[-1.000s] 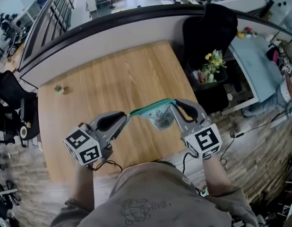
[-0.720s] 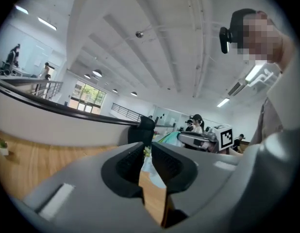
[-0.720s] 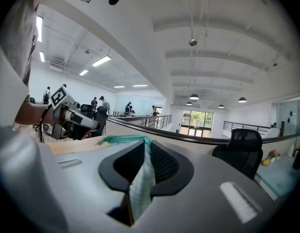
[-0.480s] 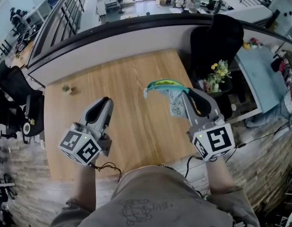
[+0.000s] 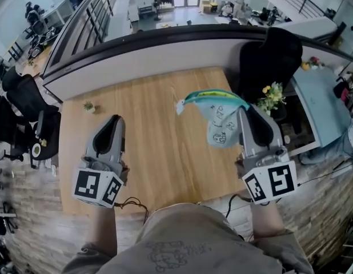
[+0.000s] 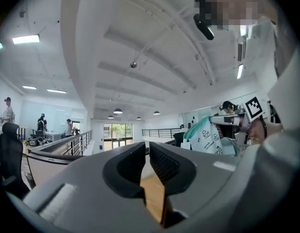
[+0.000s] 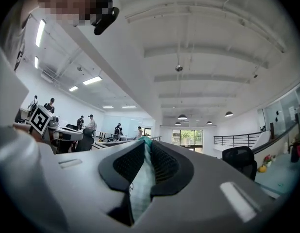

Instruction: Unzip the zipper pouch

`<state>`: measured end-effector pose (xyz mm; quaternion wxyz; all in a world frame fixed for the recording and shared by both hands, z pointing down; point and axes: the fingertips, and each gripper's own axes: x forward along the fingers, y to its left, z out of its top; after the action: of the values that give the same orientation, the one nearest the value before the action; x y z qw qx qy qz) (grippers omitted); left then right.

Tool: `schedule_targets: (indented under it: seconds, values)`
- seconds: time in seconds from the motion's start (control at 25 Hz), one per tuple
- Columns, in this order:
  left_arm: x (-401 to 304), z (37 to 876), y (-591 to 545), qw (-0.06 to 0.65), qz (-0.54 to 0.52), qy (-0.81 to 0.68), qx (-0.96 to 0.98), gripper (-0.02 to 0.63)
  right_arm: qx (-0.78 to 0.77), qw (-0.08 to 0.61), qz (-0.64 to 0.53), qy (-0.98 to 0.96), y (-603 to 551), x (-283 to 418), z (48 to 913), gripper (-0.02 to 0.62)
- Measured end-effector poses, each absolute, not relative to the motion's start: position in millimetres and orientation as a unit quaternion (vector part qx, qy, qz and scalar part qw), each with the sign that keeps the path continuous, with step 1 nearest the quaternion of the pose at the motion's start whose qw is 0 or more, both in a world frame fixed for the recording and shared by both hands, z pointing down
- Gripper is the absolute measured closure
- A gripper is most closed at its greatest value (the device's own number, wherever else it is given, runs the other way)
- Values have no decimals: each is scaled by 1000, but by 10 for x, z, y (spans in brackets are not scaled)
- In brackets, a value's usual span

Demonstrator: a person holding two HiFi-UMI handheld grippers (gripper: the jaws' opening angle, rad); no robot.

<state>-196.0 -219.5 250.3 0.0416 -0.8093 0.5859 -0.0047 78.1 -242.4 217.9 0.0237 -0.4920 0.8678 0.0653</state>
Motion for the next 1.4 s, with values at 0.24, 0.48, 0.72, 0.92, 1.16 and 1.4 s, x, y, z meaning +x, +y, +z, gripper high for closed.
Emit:
schedule_targets:
  seconds: [0.24,0.48,0.72,0.92,1.16,1.4]
  values:
    - [-1961,2600,-2147,61,-46,597,-798,583,-488,27,40,872,-2397,787,2257,543]
    - [-2001,2865,-2024,41,-66,597,-798,584,-475,0,21,880,-2281,719,2573,543]
    - [-1984,3147,-1930,16,-82,592,-801,584,-461,-35,4,887,-2176,651,2908,545]
    - [-1975,3269,-1918,-1,-88,596,-798,586,-457,-42,-17,889,-2184,648,3041,545]
    - [-1981,3299,-1874,-4,-96,599,-795,588,-447,-31,-13,894,-2132,630,2982,545]
    - [-2014,3262,-1846,-4,-92,602,-794,589,-439,-29,-13,898,-2097,562,2947,545]
